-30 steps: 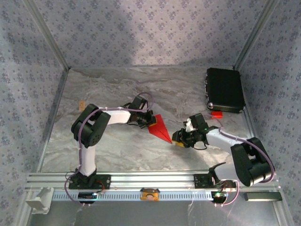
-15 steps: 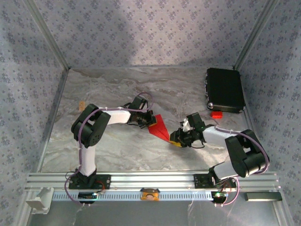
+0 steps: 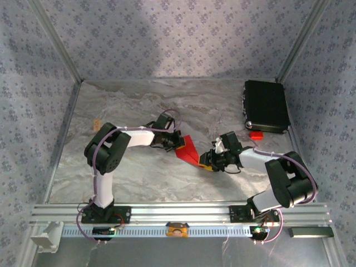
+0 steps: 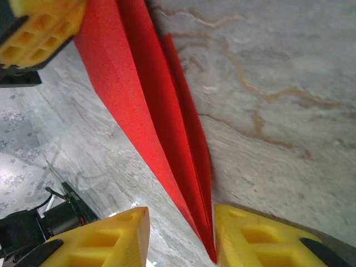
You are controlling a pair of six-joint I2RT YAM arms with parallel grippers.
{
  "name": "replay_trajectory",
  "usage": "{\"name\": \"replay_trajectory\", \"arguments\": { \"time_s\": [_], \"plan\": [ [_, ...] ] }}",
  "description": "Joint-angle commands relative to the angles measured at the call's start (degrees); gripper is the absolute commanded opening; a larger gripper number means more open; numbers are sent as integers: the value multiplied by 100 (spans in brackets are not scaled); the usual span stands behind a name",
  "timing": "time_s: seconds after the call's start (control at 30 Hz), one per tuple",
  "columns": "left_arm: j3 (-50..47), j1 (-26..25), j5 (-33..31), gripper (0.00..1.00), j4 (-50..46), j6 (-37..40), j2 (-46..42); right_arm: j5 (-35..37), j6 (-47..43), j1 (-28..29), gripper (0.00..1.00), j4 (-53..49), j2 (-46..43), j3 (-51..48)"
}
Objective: Fold a paper plane with a square sheet of paper (pick it up from the middle)
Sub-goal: Fourth fold the wing at the center of the table, then turn over the paper at the center of the table.
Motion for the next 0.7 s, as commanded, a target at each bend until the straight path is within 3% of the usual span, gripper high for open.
{"name": "replay_trajectory", "arguments": {
  "time_s": [0.0, 0.67],
  "plan": [
    [-47, 78, -191, 0, -223, -8, 125, -168, 77, -46, 36, 205, -38, 104],
    [14, 76, -134, 0, -260, -2, 97, -624, 12, -209, 29, 1083, 491, 110]
  ]
}}
